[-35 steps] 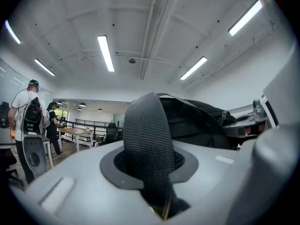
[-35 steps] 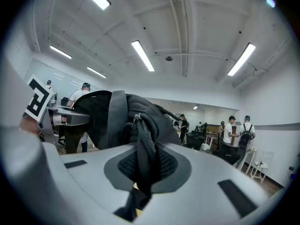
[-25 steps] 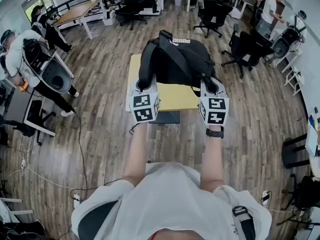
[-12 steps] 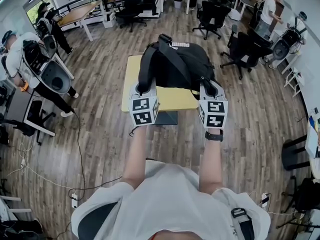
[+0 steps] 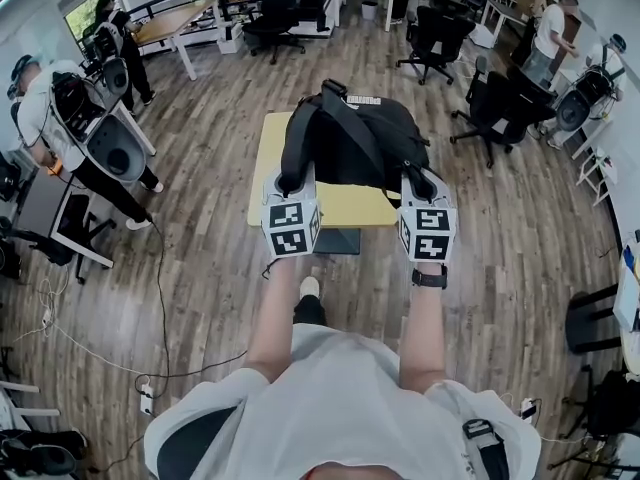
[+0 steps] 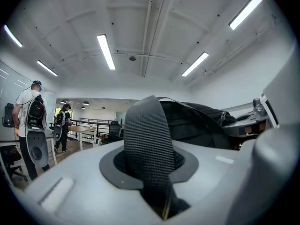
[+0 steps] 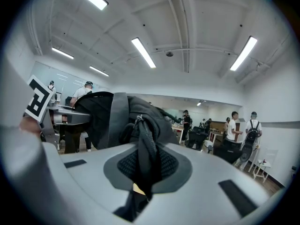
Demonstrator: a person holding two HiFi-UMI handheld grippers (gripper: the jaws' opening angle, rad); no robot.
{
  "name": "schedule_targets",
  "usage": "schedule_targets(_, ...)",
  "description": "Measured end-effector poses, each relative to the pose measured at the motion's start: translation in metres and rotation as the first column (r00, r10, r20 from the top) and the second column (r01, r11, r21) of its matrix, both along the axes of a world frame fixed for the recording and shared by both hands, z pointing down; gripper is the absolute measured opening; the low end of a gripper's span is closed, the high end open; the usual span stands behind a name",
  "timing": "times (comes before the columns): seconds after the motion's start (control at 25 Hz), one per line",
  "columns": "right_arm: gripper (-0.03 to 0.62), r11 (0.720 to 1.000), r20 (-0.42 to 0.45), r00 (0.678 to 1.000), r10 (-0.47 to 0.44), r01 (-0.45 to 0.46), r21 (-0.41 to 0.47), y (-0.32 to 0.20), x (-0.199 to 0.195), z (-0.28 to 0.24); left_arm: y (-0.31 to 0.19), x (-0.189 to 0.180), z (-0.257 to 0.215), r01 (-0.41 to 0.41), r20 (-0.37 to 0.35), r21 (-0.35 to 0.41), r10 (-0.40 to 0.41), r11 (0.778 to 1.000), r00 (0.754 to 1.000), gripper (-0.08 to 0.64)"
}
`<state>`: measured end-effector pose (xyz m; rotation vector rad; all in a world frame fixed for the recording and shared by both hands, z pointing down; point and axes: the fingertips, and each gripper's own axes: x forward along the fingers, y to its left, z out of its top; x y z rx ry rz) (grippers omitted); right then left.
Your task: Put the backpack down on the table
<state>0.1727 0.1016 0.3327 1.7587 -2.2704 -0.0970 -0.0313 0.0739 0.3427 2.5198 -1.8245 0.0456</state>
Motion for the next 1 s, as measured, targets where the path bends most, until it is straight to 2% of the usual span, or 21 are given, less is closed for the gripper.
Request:
schedule_targets(0.24,0.025,1.0,-0.019,1.0,0.006,-0.006,0.012,-0.052,-0.008,-0.003,-0.052,-0.007,0.003,-0.014,-0.014,0.001,0.014,1.0,1.0,0.101)
schedule_targets(0.52,0.025,0.999,-0.093,0.995,0.032,-0.027,0.046,-0.133,-0.036,-0.016,-0.132,-0.033,-0.007,-0.022,-0.048,0.02,0.023,1.0,0.999,0.101)
schedule_targets(0.84,0.025,1.0,-0.069,0.997,0.022,-0.022,0.008,-0.218,-0.068,-0.003,-0.216,-0.065,0.004,-0.021,-0.05,-0.008,0.021,1.0,0.999,0.103)
schedule_targets(1.0,0.025,1.0,-0.042,0.999,0.022,-0.021,0.018,-0.255,-0.085,0.002,-0.257,-0.083,0.007,-0.024,-0.05,0.001,0.024,1.0,0.998,0.103)
